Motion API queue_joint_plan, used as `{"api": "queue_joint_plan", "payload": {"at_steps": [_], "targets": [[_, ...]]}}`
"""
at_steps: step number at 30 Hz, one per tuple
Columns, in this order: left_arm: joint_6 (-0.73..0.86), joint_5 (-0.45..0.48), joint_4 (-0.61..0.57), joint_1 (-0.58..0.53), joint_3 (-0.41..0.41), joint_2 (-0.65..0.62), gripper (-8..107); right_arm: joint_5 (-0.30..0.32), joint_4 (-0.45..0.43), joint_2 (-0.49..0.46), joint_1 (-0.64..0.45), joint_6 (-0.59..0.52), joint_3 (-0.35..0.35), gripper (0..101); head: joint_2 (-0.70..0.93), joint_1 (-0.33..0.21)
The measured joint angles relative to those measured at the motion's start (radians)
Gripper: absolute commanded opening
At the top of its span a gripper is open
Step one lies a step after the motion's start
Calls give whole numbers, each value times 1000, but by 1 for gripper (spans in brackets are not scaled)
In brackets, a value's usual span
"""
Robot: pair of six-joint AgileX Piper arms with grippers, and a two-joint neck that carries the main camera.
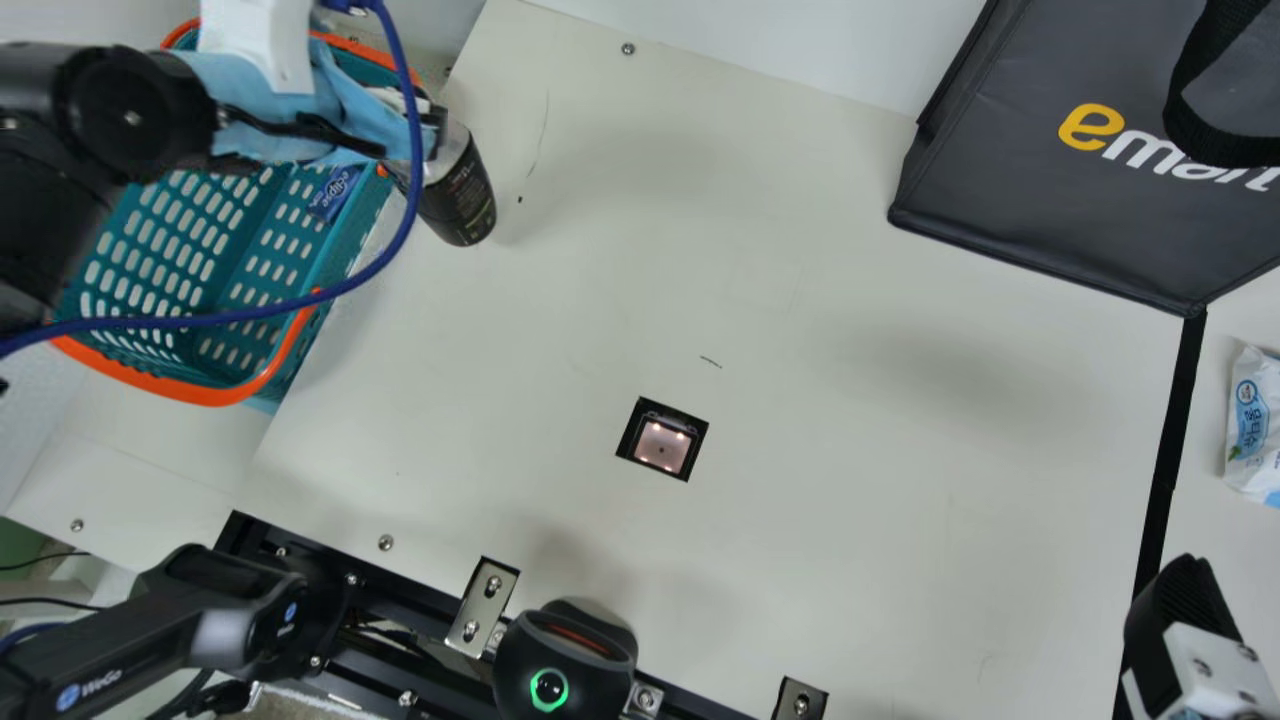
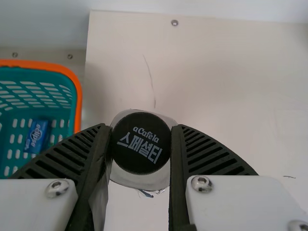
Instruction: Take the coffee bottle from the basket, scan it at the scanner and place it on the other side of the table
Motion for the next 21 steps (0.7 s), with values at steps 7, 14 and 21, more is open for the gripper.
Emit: {"api": "queue_joint_plan", "payload": {"at_steps": [7, 14, 21], "targets": [[-180, -60, 111, -93, 44, 30, -8, -1, 0, 0, 0, 0, 0, 95, 2, 0], [-312, -88, 197, -152, 72, 50, 2, -1, 0, 0, 0, 0, 0, 95, 0, 0], [-384, -106, 252, -180, 88, 56, 25, -1, 0, 0, 0, 0, 0, 95, 0, 0]]}}
